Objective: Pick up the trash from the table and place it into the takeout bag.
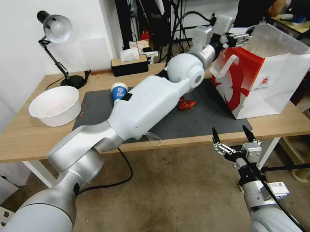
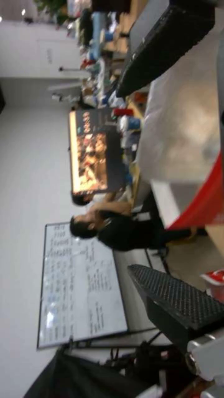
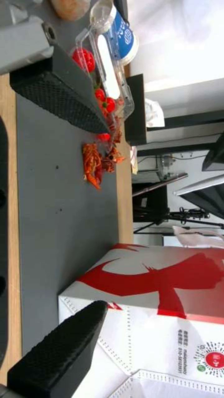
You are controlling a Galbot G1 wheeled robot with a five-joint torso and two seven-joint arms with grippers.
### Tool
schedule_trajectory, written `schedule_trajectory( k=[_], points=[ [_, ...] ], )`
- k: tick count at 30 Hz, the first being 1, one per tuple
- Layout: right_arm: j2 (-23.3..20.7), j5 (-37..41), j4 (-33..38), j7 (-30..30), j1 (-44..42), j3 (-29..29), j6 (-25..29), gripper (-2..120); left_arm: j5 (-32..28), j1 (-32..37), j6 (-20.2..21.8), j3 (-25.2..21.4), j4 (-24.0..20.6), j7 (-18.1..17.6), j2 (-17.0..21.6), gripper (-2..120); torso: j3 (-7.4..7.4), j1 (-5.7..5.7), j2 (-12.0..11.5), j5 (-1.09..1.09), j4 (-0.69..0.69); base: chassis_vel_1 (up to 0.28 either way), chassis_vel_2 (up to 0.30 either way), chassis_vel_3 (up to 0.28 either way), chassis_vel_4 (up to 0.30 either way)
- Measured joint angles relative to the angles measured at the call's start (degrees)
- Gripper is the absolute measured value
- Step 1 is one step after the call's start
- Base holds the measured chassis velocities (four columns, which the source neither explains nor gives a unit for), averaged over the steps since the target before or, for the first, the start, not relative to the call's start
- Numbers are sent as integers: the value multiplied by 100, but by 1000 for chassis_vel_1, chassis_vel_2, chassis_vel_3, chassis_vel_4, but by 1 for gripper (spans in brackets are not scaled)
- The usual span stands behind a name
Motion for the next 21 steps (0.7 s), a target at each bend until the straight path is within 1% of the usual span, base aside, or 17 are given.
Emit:
schedule_trajectory(
  k=[1, 2, 5, 6, 10, 11, 12, 14, 15, 18, 19, 20, 21],
  points=[
    [1, -10, 3, 9, -3, -5, -22, 100, 1, 17, -22, -99, -44, -15, 70, 100, 0, 0, 0, 0, 1, 0, 0, 0, 0],
    [1, -10, 3, 9, -3, -5, -22, 100, 1, 17, -22, -99, -44, -15, 70, 100, 0, 0, 0, 0, 1, 0, 0, 0, 0],
    [-1, -43, 13, 24, -6, -21, -71, 100, 34, 113, -69, -512, -257, -80, 389, 100, 0, 1, 0, -1, 1, 0, 0, 0, 0],
    [-1, -43, 13, 24, -6, -21, -71, 100, 34, 113, -69, -512, -257, -80, 389, 100, 0, 1, 0, -1, 1, 0, 0, 0, 0],
    [-5, -103, 25, 66, -19, -51, -159, 100, 178, 373, -69, -993, -580, -105, 923, 100, 0, 0, 0, -2, 1, 0, 0, 0, 0],
    [-5, -103, 25, 66, -19, -51, -159, 100, 178, 373, -69, -993, -580, -105, 923, 100, 0, 0, 0, -2, 1, 0, 0, 0, 0],
    [-4, -118, 25, 75, -22, -59, -170, 100, 239, 474, -69, -1095, -692, -105, 1109, 100, 0, 1, 0, -2, 1, 0, 0, 0, 0],
    [-5, -131, 25, 81, -25, -67, -178, 100, 307, 635, -65, -1215, -858, -102, 1351, 100, 0, 0, 0, -1, 2, 0, 0, 0, 0],
    [-5, -131, 25, 81, -25, -67, -178, 100, 307, 635, -65, -1215, -858, -102, 1351, 100, 0, 0, 0, -1, 2, 0, 0, 0, 0],
    [-24, -138, 26, 86, -27, -72, -190, 100, 395, 1138, -49, -1479, -1272, -99, 1884, 100, 0, 1, 0, -2, 2, 0, 0, 0, 0],
    [-24, -138, 26, 86, -27, -72, -190, 100, 395, 1138, -49, -1479, -1272, -99, 1884, 100, 0, 1, 0, -2, 2, 0, 0, 0, 0],
    [-28, -138, 25, 87, -25, -72, -193, 100, 433, 1253, -48, -1536, -1364, -97, 1964, 100, 0, 1, 0, -2, 3, 0, 0, 0, 0],
    [-35, -139, 25, 89, -19, -77, -201, 100, 503, 1535, -42, -1681, -1573, -95, 2152, 100, 0, 0, 0, -1, 2, 0, 0, 0, 0]
  ],
)
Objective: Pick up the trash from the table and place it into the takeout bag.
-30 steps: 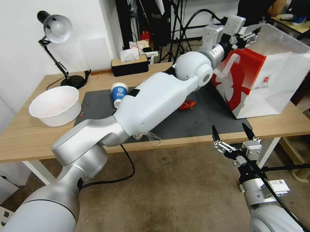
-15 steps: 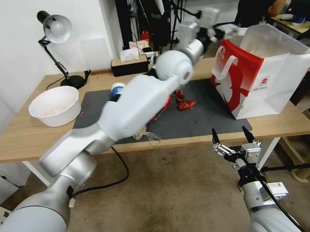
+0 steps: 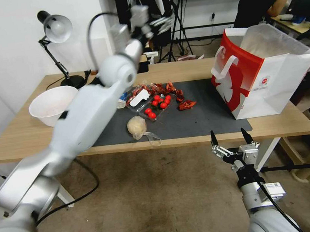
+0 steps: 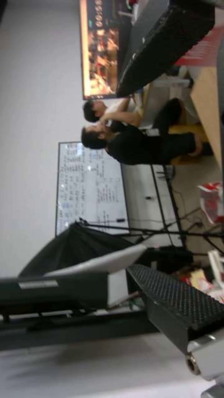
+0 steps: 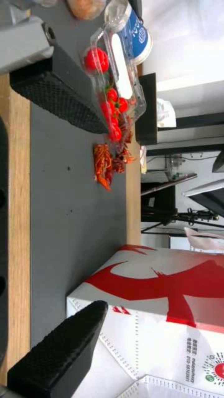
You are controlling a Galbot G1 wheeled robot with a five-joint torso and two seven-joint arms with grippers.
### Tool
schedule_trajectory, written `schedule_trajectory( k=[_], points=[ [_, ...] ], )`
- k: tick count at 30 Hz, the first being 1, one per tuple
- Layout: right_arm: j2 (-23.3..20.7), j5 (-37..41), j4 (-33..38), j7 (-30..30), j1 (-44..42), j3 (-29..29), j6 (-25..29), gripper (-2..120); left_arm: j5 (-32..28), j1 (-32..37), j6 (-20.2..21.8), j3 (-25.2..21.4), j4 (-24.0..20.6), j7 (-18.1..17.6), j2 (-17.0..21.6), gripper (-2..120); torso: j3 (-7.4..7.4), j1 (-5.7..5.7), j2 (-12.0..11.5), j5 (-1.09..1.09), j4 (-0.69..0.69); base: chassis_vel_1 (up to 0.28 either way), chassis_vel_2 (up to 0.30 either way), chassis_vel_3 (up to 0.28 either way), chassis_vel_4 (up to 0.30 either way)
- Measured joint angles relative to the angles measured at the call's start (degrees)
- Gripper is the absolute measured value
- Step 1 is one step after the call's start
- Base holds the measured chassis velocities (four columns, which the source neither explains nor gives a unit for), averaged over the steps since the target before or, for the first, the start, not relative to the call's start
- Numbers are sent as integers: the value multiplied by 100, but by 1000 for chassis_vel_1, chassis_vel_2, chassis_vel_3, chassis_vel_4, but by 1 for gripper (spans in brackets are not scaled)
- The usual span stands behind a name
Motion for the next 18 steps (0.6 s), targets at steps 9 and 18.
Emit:
schedule_trajectory(
  k=[9, 18],
  points=[
    [6, -51, -11, 19, -1, -56, -19, 100, 446, 1098, 2, -635, -765, 3, 507, 100, 0, 0, 0, 1, -3, 0, 0, 0, 0],
    [36, -135, -3, 34, -26, -112, -18, 100, 796, 2687, -139, -1656, -1519, 17, 1057, 100, 0, -1, -1, 0, 2, 0, 0, 0, 0]
  ],
)
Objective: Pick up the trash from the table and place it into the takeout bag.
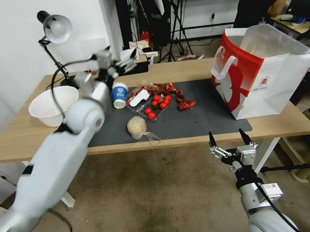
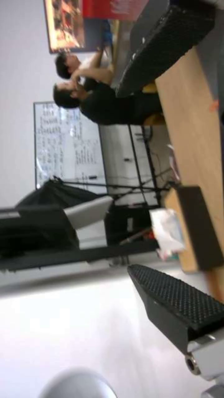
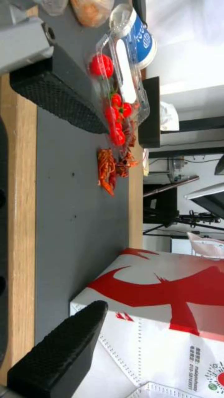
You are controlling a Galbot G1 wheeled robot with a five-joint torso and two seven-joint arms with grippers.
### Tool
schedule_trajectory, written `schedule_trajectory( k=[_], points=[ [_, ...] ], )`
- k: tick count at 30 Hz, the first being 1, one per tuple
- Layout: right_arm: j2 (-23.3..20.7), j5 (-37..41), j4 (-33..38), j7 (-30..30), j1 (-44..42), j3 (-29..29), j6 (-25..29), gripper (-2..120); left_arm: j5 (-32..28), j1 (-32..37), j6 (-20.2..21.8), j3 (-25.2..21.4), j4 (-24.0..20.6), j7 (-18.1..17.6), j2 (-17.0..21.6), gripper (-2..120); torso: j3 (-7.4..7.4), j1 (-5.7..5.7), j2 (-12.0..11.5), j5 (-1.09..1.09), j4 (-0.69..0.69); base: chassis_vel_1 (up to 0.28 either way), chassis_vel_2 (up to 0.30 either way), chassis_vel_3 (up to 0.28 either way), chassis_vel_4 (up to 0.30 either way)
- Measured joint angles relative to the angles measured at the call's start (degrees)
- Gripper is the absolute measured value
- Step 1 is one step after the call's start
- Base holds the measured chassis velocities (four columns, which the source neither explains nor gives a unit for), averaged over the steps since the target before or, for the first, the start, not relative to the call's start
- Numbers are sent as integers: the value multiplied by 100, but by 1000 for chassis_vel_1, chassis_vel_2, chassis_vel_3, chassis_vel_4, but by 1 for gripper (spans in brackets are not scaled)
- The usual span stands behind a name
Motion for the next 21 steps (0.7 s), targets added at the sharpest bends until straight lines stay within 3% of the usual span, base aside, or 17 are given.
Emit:
schedule_trajectory(
  k=[8, 10, 21],
  points=[
    [18, -31, -11, 15, 1, -25, 4, 100, 286, 1187, -217, -694, -371, -15, 157, 100, 0, 0, 0, 3, -2, 0, 0, 0, 0],
    [26, -52, -35, 31, -12, -26, 10, 100, 443, 1871, -304, -1031, -522, -16, 66, 100, 1, 0, 0, 1, -2, 0, 0, 0, 0],
    [76, -144, -58, 81, -23, -88, 5, 100, 1246, 3464, -808, -1869, -837, -1, -464, 100, 0, 0, 0, 2, -3, 0, 0, 0, 0]
  ],
)
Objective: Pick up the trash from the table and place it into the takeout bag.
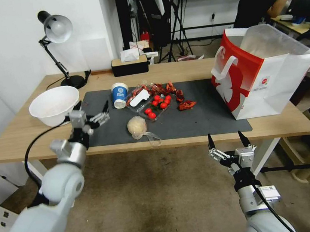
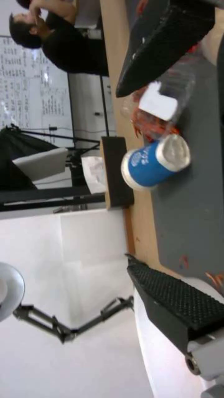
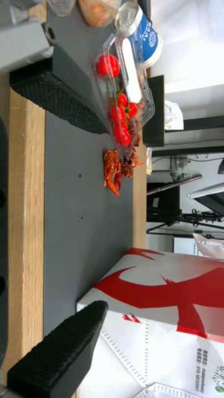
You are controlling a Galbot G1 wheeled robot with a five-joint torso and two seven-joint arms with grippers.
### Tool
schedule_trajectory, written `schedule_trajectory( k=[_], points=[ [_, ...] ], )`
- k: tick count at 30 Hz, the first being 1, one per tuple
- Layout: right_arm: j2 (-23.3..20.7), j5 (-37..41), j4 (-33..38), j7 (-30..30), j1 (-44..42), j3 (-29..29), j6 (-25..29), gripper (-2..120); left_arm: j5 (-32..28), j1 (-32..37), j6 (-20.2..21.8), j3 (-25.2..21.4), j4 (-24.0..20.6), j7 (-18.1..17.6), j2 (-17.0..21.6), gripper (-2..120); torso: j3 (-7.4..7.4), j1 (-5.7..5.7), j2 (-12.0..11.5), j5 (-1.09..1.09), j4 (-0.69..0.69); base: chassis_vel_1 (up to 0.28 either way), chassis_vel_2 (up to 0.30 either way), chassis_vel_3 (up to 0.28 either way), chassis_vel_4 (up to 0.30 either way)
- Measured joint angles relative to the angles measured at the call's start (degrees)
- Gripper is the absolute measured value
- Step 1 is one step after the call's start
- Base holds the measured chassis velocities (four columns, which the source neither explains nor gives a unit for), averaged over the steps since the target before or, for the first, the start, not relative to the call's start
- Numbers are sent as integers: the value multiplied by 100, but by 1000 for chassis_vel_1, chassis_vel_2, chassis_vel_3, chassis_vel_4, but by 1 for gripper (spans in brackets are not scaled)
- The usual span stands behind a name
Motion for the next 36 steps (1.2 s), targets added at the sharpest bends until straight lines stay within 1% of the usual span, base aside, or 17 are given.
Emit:
schedule_trajectory(
  k=[1, 5, 7, 8, 9, 13, 20, 25, 32, 35, 36],
  points=[
    [5, -6, -2, 22, 0, -6, -20, 100, 100, 163, -76, -75, -22, 5, -60, 100, 0, 0, 0, 0, 0, 0, 0, 0, 0],
    [8, -11, -10, 43, 3, -13, -44, 100, 204, 401, -211, -160, -45, 8, -124, 100, 0, 0, 0, 0, 0, 0, 0, 0, 0],
    [10, -13, -24, 54, 14, -14, -52, 100, 287, 694, -397, -212, -38, 9, -166, 100, 0, 0, 0, -1, 0, 0, 0, 0, 0],
    [18, -13, -33, 58, 23, -14, -54, 100, 352, 940, -573, -266, 1, 6, -200, 100, 0, 1, 0, 1, 0, 0, 0, 0, 0],
    [18, -13, -33, 58, 23, -14, -54, 100, 352, 940, -573, -266, 1, 6, -200, 100, 0, 1, 0, 1, 0, 0, 0, 0, 0],
    [43, -13, -72, 65, 37, -26, -59, 100, 533, 1480, -1051, -346, 87, -5, -325, 100, 0, 1, 0, -1, 1, 0, 0, 0, 0],
    [51, -17, -97, 66, 40, -44, -60, 100, 658, 1842, -1338, -432, 115, -6, -452, 100, 1, 1, 0, 0, 0, 0, 0, 0, 0],
    [41, -17, -104, 68, 42, -44, -58, 100, 707, 1908, -1432, -476, 136, -4, -476, 100, 1, 1, 0, 0, 0, 0, 0, 0, 0],
    [35, -14, -103, 70, 47, -43, -48, 100, 726, 1962, -1429, -473, 54, 0, -456, 100, 1, 1, 0, 0, 0, 0, 0, 0, 0],
    [34, -10, -103, 70, 52, -42, -43, 100, 742, 1952, -1378, -398, -14, 2, -452, 100, 0, 1, 0, 0, 0, 0, 0, 0, 0],
    [34, -9, -103, 70, 56, -42, -41, 100, 747, 1919, -1304, -307, -80, 2, -447, 100, 1, 1, 0, 0, 0, 0, 0, 0, 0]
  ],
)
